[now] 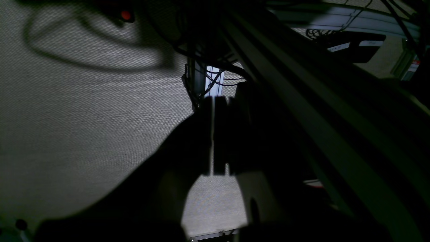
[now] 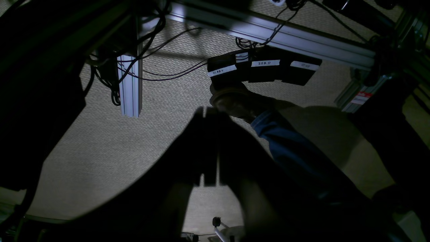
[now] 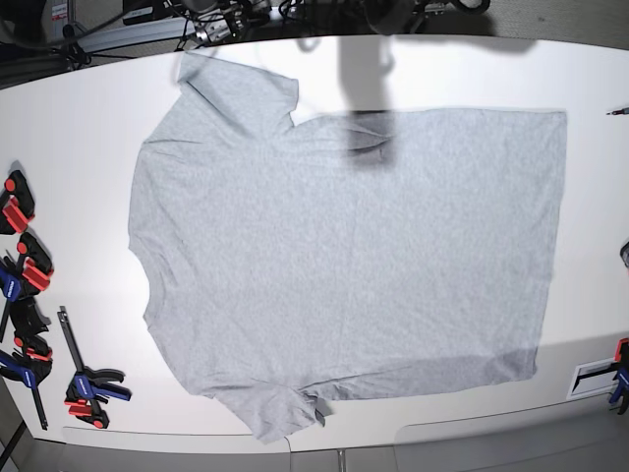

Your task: Fold the T-shirt properly

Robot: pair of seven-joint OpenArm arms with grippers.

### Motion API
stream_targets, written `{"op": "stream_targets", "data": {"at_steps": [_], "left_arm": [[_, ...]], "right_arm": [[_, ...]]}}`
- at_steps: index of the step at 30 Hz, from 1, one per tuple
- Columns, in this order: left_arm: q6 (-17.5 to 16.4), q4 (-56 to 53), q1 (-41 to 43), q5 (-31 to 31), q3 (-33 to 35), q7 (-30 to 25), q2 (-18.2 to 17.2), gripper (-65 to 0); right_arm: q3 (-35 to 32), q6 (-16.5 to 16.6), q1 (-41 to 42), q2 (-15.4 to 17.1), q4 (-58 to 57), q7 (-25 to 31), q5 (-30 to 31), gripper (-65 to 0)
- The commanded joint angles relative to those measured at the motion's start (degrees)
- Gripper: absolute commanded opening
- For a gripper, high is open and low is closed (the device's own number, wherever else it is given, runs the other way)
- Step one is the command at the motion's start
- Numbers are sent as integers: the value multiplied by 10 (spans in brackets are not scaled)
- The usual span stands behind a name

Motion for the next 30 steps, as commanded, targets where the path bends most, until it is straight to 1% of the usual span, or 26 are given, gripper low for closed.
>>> {"op": "stream_targets", "data": {"at_steps": [1, 25, 30], "left_arm": [[-8, 3, 2, -2, -1, 1, 0, -650], [-8, 4, 2, -2, -1, 1, 0, -650], [-8, 28, 11, -2, -1, 1, -2, -650]], "right_arm": [[0, -4, 1, 1, 5, 2, -4, -650], [0, -4, 1, 1, 5, 2, -4, -650], [0, -4, 0, 2, 5, 2, -4, -650]]}}
